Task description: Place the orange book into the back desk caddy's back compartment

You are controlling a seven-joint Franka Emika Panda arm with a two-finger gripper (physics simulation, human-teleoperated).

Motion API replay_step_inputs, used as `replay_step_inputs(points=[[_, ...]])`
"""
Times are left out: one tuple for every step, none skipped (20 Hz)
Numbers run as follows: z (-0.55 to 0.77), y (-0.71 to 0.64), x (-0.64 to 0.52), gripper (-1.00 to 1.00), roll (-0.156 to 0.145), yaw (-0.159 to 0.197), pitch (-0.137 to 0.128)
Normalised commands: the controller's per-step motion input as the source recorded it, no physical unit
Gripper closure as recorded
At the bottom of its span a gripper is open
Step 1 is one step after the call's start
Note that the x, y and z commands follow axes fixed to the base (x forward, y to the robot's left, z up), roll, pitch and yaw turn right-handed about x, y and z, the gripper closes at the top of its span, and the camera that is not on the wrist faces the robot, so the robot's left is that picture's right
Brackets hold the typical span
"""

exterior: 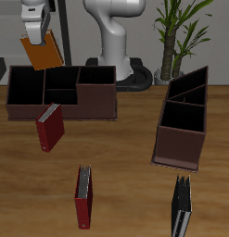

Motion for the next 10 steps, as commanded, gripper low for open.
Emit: replay_step_inputs(points=[[0.05,-0.14,0.06,1.00,-0.027,-0.030,-0.017],[0.00,-0.08,0.06,1.00,-0.013,-0.037,0.015],[0.01,0.08,0.04,1.00,0.000,0.000,0.000],[0.13,-0.09,0.03,1.00,-0.023,-0.022,-0.038],[0.00,0.00,0.00,1.00,0.000,0.000,0.000],[0.14,0.08,0.04,1.00,-0.001,-0.027,-0.046],[0.15,0.29,-0.05,1.00,0.069,-0.018,-0.039],[-0.08,0.38,-0.03,1.00,0.084,0.039,-0.021],[-0.14,0.32,-0.05,1.00,0.103,0.064,0.054],[-0.01,0.13,0.04,1.00,0.000,0.000,0.000]])
